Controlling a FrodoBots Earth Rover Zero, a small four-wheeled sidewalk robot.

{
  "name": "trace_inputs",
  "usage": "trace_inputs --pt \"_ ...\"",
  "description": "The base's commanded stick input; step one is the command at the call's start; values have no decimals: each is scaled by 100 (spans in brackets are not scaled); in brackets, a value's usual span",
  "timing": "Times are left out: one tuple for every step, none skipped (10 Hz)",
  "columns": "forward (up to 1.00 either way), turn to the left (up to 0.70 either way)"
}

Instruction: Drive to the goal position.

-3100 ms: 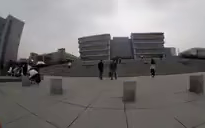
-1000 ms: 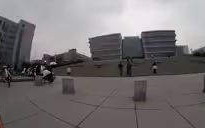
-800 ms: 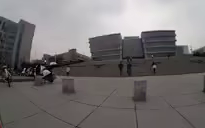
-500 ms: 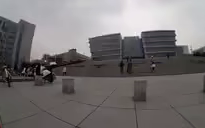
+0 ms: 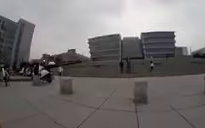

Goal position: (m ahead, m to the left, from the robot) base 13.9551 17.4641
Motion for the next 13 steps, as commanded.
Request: trace_inputs --pt "70 -1" --pt "70 -1" --pt "70 -1" --pt "70 -1" --pt "70 -1" --pt "70 7" --pt "70 32" --pt "70 34" --pt "70 34" --pt "70 34" --pt "70 34" --pt "70 23" --pt "70 7"
